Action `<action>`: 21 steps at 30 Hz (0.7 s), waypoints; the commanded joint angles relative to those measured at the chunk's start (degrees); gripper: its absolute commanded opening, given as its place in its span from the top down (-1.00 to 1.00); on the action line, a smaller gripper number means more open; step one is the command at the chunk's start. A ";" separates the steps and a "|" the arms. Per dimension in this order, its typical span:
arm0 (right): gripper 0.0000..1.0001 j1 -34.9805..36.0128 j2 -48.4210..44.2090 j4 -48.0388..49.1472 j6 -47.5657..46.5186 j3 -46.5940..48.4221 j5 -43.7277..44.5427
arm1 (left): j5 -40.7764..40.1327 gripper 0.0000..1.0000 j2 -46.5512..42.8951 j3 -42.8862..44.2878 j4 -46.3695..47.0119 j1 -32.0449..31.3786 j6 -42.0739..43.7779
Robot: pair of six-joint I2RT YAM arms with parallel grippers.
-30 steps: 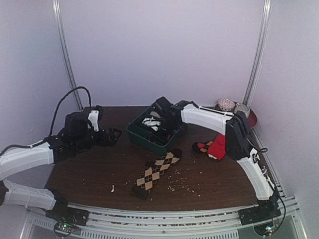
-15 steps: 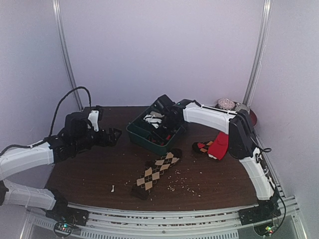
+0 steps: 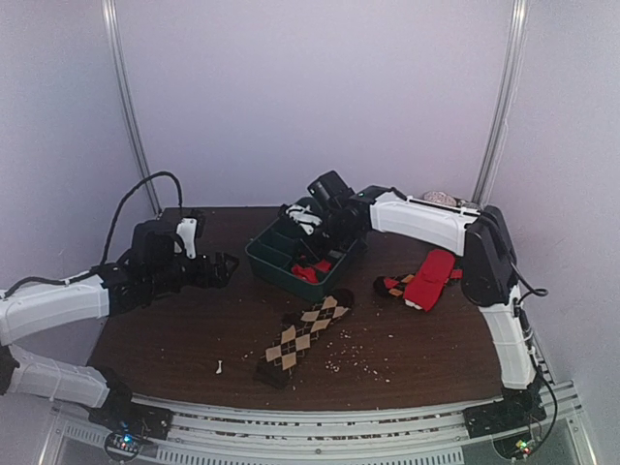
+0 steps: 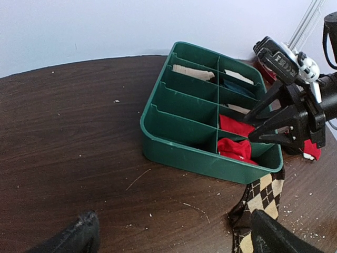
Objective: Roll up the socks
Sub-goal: Place the sock in the storage box, then move the storage box to the center of the board.
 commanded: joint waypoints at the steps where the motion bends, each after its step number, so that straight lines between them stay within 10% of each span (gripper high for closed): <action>1: 0.33 -0.46 -1.80 0.09 1.55 -2.78 -0.06 | 0.51 -0.96 0.20 1.13 1.11 0.35 0.47; 21: -0.01 0.50 -36.75 20.71 22.78 -48.25 13.80 | 11.28 -0.88 4.67 -4.98 8.47 -1.60 -1.30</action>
